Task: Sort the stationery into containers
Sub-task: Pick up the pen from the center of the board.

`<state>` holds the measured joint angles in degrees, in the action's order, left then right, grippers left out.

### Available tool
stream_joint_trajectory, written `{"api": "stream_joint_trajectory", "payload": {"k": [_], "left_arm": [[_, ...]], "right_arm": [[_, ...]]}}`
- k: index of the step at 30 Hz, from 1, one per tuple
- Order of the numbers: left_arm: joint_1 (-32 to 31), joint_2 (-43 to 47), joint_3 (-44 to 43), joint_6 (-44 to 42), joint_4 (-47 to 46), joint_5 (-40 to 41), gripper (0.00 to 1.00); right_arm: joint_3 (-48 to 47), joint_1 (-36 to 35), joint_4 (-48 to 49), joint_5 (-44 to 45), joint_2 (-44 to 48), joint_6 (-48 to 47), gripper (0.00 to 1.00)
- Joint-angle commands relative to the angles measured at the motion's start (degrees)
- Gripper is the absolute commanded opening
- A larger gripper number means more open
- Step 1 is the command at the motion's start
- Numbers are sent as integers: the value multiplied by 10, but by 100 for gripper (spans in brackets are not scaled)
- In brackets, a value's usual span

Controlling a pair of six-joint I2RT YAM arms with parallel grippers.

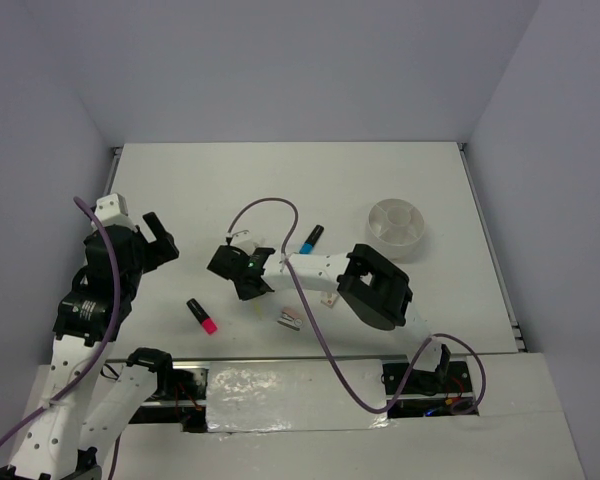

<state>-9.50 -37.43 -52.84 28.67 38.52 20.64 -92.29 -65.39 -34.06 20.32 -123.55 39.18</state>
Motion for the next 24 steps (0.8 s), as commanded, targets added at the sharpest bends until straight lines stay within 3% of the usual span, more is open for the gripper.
{"api": "stream_joint_trajectory", "payload": {"k": [1,6,13,16,20,24], "left_arm": [[1,-3,-2,-7,-25,-6,99],[1,-9,-2,-8,-27,-15,99],[-1,-64,-4,50,-19,-81,99],[-32,-111,35,96,-51,-104,99],[-120,-187,83,146,-123,-79,95],[-194,-334,67,154,-155,-55,89]], "right_arm": [[-9,-4,-4,7,-6,26,16],[11,-5,7,17,44,38,1],[93,-6,58,62,234,31,0],[128,-6,40,116,326,22,0],[163,-5,1,169,439,6,0],[187,-5,-30,198,509,-18,0]]}}
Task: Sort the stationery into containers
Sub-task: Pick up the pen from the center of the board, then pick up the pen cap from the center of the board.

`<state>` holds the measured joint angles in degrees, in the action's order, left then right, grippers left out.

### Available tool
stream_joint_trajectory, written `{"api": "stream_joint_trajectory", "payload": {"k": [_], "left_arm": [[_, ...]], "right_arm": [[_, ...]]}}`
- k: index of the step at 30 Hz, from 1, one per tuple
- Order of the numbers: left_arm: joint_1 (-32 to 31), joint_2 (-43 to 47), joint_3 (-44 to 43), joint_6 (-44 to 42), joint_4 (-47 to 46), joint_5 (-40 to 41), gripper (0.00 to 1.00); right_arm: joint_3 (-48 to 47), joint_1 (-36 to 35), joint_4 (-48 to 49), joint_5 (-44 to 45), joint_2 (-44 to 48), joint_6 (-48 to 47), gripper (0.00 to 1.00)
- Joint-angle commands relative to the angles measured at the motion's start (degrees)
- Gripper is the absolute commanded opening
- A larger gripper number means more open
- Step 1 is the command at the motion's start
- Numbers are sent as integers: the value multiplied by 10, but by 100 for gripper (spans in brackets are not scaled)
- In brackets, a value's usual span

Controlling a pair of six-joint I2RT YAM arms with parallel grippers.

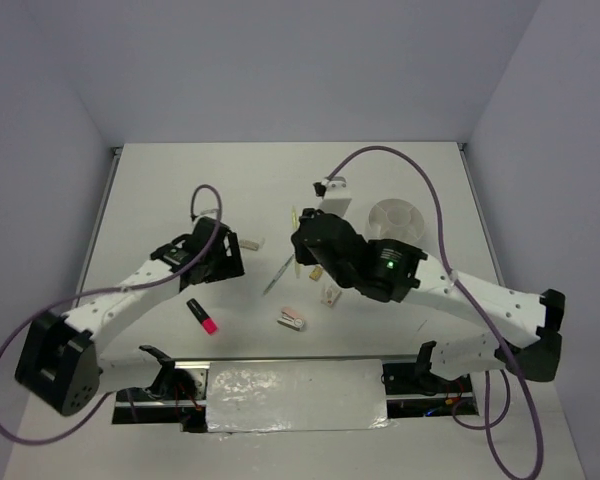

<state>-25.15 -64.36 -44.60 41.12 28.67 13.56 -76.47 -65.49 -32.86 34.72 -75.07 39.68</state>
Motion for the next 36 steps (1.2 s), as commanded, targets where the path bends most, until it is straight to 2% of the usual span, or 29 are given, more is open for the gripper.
{"api": "stream_joint_trajectory", "payload": {"k": [1,3,4,6,10,15,21,23,27,36], "left_arm": [[-47,-91,-35,31,-43,27,87],[-75,-155,-54,28,-33,60,85],[-82,-172,-65,28,-27,66,78],[-84,-204,-66,25,-33,66,72],[-84,-227,-65,17,-52,59,63],[-84,-247,-73,16,-40,84,63],[-85,-253,-63,9,-57,77,54],[-84,-261,-64,12,-56,81,53],[-84,-271,-63,14,-56,82,33],[-85,-291,-44,17,-71,73,34]], "right_arm": [[37,-3,-42,54,38,-29,0],[54,-2,-51,60,68,-29,1],[66,-2,-53,59,77,-30,1],[76,-2,-49,56,96,-34,1],[89,-1,-42,53,99,-39,1],[73,0,-51,53,59,-50,0],[65,-1,-48,54,33,-49,0],[69,-1,-40,50,33,-51,0],[73,-1,-36,51,31,-47,0],[76,-1,-35,54,31,-43,0]]}}
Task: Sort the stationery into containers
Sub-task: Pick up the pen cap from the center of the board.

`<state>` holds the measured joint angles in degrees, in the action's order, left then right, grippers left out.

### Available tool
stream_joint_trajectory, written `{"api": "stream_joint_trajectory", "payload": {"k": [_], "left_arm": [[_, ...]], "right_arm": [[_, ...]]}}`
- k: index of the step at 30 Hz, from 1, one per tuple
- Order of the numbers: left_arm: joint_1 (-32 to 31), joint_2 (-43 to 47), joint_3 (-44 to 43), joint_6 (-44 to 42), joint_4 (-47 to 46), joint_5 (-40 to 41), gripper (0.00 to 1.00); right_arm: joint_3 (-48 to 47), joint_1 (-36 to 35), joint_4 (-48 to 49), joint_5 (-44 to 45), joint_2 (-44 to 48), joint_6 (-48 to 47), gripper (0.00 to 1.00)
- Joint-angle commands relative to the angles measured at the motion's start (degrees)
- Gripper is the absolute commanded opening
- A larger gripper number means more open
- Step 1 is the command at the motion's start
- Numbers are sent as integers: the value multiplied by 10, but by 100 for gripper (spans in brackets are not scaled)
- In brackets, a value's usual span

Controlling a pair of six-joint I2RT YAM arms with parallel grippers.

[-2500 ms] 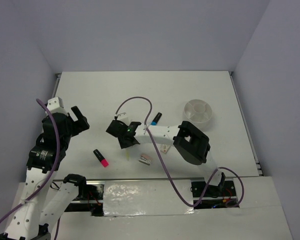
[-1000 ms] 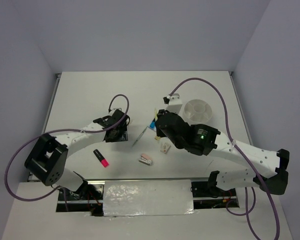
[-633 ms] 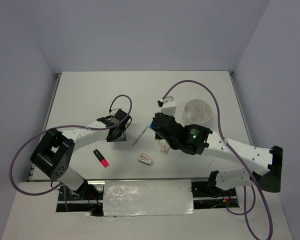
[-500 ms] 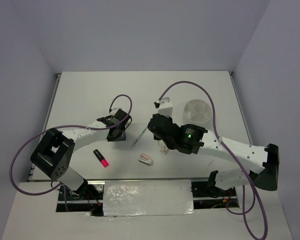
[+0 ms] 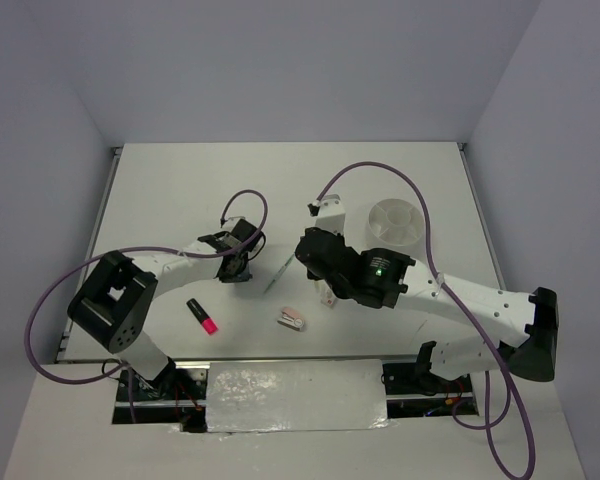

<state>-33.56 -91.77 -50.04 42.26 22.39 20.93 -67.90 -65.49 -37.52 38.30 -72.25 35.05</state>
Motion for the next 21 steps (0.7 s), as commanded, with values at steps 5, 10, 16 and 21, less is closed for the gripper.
{"api": "stream_joint_trajectory", "payload": {"k": [5,10,16,21], "left_arm": [[-1,-32,14,3,-11,-6,32],[-2,-39,21,3,-17,-15,34],[-2,-37,26,2,-21,-20,3],[-3,-32,27,2,-22,-22,0]], "right_arm": [[-7,0,12,19,8,5,0],[0,0,10,24,16,8,0],[5,-1,11,27,25,10,0],[7,2,10,28,27,12,0]]}}
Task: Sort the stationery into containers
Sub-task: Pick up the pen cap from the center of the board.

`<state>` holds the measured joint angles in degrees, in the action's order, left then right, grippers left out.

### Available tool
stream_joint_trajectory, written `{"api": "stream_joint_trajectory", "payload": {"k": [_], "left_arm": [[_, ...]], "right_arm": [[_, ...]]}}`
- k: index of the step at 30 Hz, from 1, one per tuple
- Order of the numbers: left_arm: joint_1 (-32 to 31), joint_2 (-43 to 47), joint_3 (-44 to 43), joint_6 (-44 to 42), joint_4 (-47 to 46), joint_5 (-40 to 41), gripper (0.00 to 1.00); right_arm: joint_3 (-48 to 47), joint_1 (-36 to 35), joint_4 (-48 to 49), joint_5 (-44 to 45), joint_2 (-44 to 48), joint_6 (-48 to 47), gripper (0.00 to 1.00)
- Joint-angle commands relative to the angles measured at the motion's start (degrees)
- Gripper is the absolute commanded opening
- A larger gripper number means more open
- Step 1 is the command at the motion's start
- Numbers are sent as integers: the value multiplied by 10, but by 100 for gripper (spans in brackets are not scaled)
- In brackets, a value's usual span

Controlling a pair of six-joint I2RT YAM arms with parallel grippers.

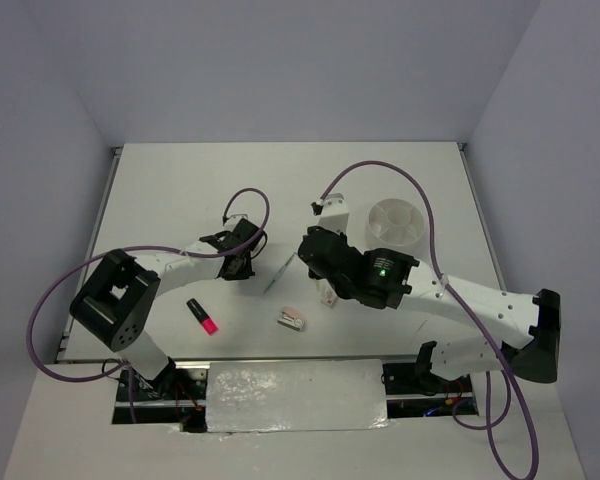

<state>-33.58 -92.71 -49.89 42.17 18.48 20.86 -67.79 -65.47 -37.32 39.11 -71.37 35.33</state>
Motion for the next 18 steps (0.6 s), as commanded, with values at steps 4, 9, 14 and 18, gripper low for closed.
{"api": "stream_joint_trajectory", "payload": {"k": [4,9,14,18], "left_arm": [[-3,-13,27,5,13,-28,0],[-3,59,24,17,8,-35,0],[-3,157,2,29,21,-31,0],[-3,205,-23,33,39,-28,0]], "right_arm": [[11,3,12,18,19,7,0],[30,14,30,7,19,4,0],[55,20,63,-27,38,-7,0],[96,25,131,-75,63,-39,0]]}}
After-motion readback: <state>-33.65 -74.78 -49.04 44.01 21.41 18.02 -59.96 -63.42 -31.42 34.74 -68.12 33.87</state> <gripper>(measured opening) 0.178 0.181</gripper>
